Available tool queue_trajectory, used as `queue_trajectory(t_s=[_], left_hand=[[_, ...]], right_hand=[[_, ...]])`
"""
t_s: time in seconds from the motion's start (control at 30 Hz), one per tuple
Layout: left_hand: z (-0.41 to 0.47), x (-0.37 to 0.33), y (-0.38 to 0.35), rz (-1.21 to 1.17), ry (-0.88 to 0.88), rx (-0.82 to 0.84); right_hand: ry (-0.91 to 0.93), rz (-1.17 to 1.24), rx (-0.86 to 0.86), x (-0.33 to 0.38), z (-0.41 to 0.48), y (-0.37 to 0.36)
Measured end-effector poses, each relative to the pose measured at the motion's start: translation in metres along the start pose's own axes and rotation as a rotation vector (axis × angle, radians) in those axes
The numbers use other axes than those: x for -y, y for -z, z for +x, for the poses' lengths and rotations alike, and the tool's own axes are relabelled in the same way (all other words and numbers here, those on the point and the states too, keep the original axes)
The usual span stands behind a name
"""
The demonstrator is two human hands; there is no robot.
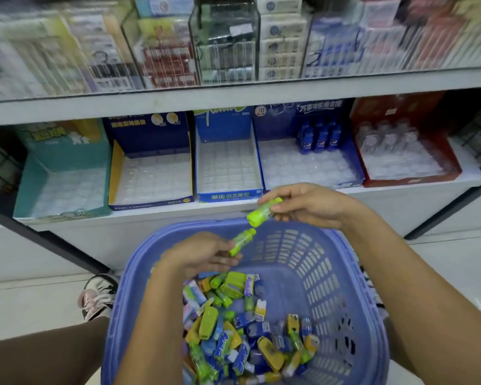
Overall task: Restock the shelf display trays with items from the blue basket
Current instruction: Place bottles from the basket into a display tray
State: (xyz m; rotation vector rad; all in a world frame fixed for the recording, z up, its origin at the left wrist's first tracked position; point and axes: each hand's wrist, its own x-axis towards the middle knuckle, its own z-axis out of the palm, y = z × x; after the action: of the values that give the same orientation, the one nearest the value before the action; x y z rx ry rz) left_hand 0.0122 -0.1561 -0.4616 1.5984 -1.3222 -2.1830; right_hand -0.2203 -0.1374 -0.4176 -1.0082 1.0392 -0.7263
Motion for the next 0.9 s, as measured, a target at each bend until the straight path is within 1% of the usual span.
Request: queue_trajectory(t_s=[0.1, 0.2, 0.27, 0.33, 0.4, 0.47, 0.5, 0.67, 0.73, 0.8, 0.9], left_hand=[[-0.016, -0.023, -0.006, -0.183, -0.177, -0.024], [-0.02, -0.041, -0.021, -0.451, -0.33, -0.025], [-0.019, -0.05, -0.034, -0.645, -0.382, -0.004], [-0.017, -0.056, -0.047, -0.748, -0.417, 0.036], [-0.014, -0.06, -0.057, -0.785, -0.44, 0.052], [-0.011, -0.063, -0.064, -0.802, -0.456, 0.031], [-0.009, -0.064, -0.066, -0.806, -0.468, 0.016], [0.0, -0.07, -0.07, -0.765, -0.57, -0.061], [0.001, -0.074, -0.067, -0.734, -0.606, -0.093], [0.002, -0.079, -0.064, -0.715, -0.607, -0.152], [0.003, -0.078, -0.059, -0.699, -0.6, -0.243]], right_hand=[[0.143, 0.083, -0.111, 0.03, -0.01, 0.006], [0.203, 0.032, -0.23, 0.048, -0.013, 0.009], [0.188, -0.086, -0.275, 0.053, -0.013, 0.008], [0.149, -0.299, -0.359, 0.055, -0.011, 0.005], [0.11, -0.481, -0.47, 0.054, -0.005, 0.002], [0.085, -0.55, -0.561, 0.052, 0.001, -0.001], [0.087, -0.546, -0.576, 0.052, 0.004, -0.003], [0.19, -0.344, -0.47, 0.058, 0.003, -0.004], [0.223, -0.305, -0.449, 0.061, 0.005, -0.002], [0.271, -0.34, -0.52, 0.064, 0.011, 0.001], [0.364, -0.469, -0.736, 0.072, 0.033, 0.015]])
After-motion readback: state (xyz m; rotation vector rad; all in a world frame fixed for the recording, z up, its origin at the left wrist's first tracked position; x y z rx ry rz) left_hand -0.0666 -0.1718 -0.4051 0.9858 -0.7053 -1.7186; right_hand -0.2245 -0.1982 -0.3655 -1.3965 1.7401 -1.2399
